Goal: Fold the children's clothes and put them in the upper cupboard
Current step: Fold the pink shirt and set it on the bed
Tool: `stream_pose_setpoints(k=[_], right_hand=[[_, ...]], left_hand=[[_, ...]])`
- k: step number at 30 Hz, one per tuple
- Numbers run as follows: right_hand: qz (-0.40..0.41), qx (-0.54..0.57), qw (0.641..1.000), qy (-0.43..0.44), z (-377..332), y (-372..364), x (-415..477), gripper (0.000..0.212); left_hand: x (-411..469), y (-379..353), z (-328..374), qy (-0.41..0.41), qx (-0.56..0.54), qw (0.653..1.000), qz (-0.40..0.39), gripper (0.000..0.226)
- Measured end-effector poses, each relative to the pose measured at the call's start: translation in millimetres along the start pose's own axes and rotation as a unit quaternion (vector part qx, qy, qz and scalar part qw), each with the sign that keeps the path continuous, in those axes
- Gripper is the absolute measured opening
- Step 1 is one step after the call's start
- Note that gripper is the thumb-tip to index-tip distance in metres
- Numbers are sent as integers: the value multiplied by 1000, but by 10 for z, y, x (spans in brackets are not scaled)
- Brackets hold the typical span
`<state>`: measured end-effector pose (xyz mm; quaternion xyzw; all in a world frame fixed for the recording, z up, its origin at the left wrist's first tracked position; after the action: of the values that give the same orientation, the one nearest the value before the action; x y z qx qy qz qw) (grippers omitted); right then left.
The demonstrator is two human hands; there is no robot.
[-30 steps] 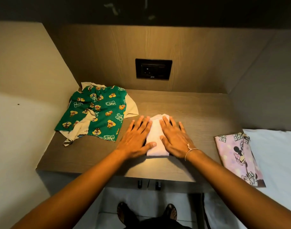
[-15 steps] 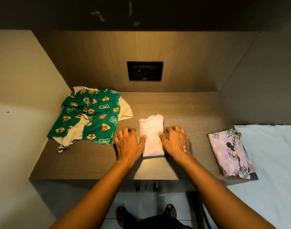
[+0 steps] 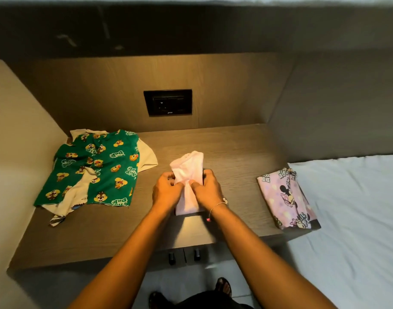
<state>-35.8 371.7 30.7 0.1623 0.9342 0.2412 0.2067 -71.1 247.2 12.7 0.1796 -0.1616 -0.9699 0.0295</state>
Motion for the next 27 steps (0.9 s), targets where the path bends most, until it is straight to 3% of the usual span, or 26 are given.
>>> stream_pose_setpoints(k=[6, 9, 12, 15, 17, 18, 20, 22, 25, 27], right_hand=[[50, 118, 990, 53, 276, 939, -153, 42], [80, 28, 995, 53, 598, 1592, -183, 45], [110, -78, 991, 9, 925, 2078, -77, 47], [112, -144, 983, -35, 1131, 2235, 92, 50], [101, -187, 977, -30, 1207, 2200, 154, 52], [99, -219, 971, -12, 1240, 2186, 160, 54], [113, -305, 944, 61, 1278, 2221, 132, 61], [105, -371, 909, 157, 1339, 2324, 116, 68], [-12, -474, 858, 196, 1554, 2368, 168, 64], [-61, -460, 869, 171, 1710, 2312, 191, 63]], left_hand=[[-441, -454, 416, -69, -102, 980, -156, 48], [-706, -1013, 546, -50, -152, 958, -238, 54], [-843, -1602, 593, -27, -127, 953, -273, 60], [-882, -1996, 596, -10, -69, 964, -258, 66], [-880, -2058, 569, -82, 39, 971, -222, 73], [-876, -2045, 541, -153, 115, 961, -200, 78], [-860, -1996, 463, -314, 234, 901, -184, 91], [-849, -1974, 363, -407, 294, 831, -239, 102], [-822, -2045, 209, -408, 368, 770, -324, 109], [-792, -2098, 176, -395, 401, 757, -332, 112]])
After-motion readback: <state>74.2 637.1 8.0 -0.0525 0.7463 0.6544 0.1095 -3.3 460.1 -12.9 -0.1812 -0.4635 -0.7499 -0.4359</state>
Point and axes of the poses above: each hand's wrist, its own x-axis towards the middle knuckle, its own y-axis out of the back of the hand, z = x × y, the point moved 2 cm from there along x, towards the middle knuckle, and after that the axes turned 7 degrees about -x, right-handed, at the moved point
